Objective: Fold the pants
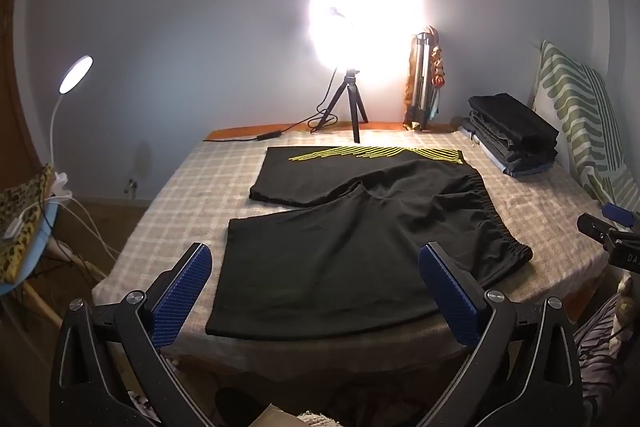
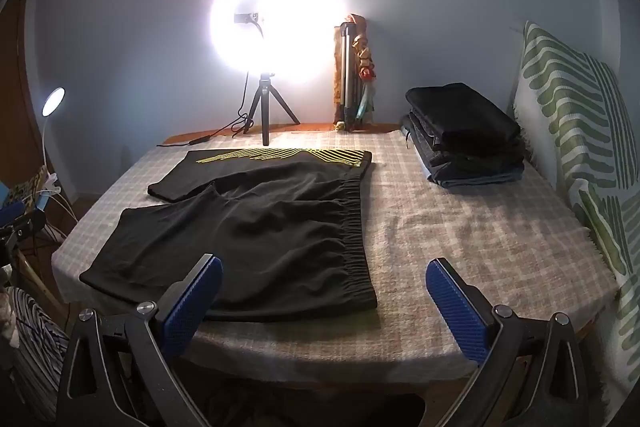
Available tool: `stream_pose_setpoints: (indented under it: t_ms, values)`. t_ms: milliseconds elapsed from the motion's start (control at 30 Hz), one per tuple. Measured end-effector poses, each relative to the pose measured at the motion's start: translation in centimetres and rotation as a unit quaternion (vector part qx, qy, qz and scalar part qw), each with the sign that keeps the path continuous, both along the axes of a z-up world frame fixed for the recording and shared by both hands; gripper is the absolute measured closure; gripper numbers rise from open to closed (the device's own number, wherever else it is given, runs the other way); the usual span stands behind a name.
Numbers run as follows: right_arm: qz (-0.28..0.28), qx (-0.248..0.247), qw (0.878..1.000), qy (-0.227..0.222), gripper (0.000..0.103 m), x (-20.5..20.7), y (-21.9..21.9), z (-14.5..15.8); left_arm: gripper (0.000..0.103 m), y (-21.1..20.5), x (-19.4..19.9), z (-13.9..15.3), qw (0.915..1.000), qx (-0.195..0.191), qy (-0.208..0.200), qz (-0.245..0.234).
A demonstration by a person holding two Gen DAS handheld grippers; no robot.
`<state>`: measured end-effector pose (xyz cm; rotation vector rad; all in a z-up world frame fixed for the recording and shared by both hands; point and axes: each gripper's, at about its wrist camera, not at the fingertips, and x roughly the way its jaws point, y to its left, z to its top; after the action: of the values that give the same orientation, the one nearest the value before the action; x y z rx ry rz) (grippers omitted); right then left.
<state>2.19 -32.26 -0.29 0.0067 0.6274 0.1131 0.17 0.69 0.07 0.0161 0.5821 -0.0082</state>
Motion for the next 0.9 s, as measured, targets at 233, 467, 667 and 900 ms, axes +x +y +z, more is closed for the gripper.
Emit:
stream_pose_setpoints:
  t_ms: [233,467,667,900]
  values:
    - [0.0,0.004,1.0,0.003,0.0,0.18,-0.07,-0.3,0.0,0.18,0.0,-0.08,1.0,-0.001,0.0,0.0]
    - [0.002,0.005,1.0,0.003,0.0,0.22,-0.03,-0.44,0.0,0.24,0.02,-0.12,1.0,-0.001,0.002,0.001]
    - [0.002,0.007,1.0,0.005,0.0,0.26,0.11,-0.56,0.0,0.2,-0.03,-0.2,1.0,-0.001,0.001,0.001]
    - [0.002,0.007,1.0,0.005,0.0,0.27,0.14,-0.6,0.0,0.23,0.04,-0.25,1.0,-0.002,0.002,0.001]
